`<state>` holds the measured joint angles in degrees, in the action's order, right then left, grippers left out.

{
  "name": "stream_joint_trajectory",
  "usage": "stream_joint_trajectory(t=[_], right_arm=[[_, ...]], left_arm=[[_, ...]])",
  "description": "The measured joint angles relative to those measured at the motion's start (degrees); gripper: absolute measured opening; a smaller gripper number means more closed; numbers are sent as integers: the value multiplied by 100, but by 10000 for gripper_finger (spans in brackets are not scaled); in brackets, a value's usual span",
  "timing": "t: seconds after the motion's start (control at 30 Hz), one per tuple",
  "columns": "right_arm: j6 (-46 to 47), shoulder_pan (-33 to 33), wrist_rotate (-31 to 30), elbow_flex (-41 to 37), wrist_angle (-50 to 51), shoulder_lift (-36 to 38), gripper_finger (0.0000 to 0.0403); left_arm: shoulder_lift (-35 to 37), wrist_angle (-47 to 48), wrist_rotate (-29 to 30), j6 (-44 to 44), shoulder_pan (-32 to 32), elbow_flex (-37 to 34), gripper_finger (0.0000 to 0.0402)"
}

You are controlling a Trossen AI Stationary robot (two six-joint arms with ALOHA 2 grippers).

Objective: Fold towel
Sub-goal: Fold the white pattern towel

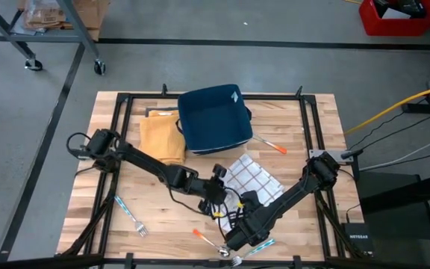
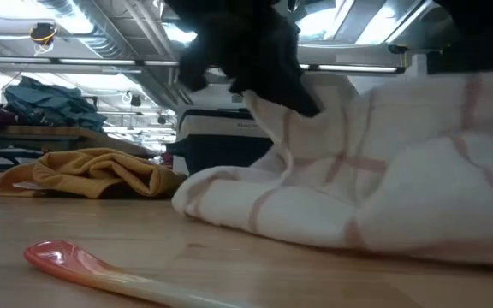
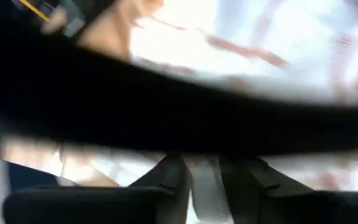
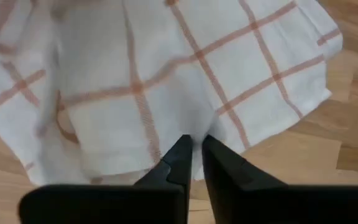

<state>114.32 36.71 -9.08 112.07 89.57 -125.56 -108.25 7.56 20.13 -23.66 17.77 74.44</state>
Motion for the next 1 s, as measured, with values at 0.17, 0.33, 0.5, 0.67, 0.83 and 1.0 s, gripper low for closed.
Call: stream_joint_trajectory(t=[0.17, 0.33, 0.5, 0.67, 0.83, 1.0], right_arm=[[16, -2, 95, -2, -3, 0, 68], [332, -2, 212, -2, 1, 0, 92], [621, 23, 244, -2, -740, 0, 96], [503, 56, 257, -2, -1775, 0, 96], [497, 46, -45, -2, -1595, 0, 96], [497, 34, -335, -3, -1384, -3, 96]], left_arm=[[0, -589, 11, -56, -247, 2, 117], [2, -674, 129, -71, -309, 2, 148], [210, -87, 456, 397, -113, 26, 143], [557, 1040, 316, 951, 329, 28, 125], [595, 1511, 156, 973, 673, -15, 115], [508, 1225, 65, 1008, 786, -281, 111]])
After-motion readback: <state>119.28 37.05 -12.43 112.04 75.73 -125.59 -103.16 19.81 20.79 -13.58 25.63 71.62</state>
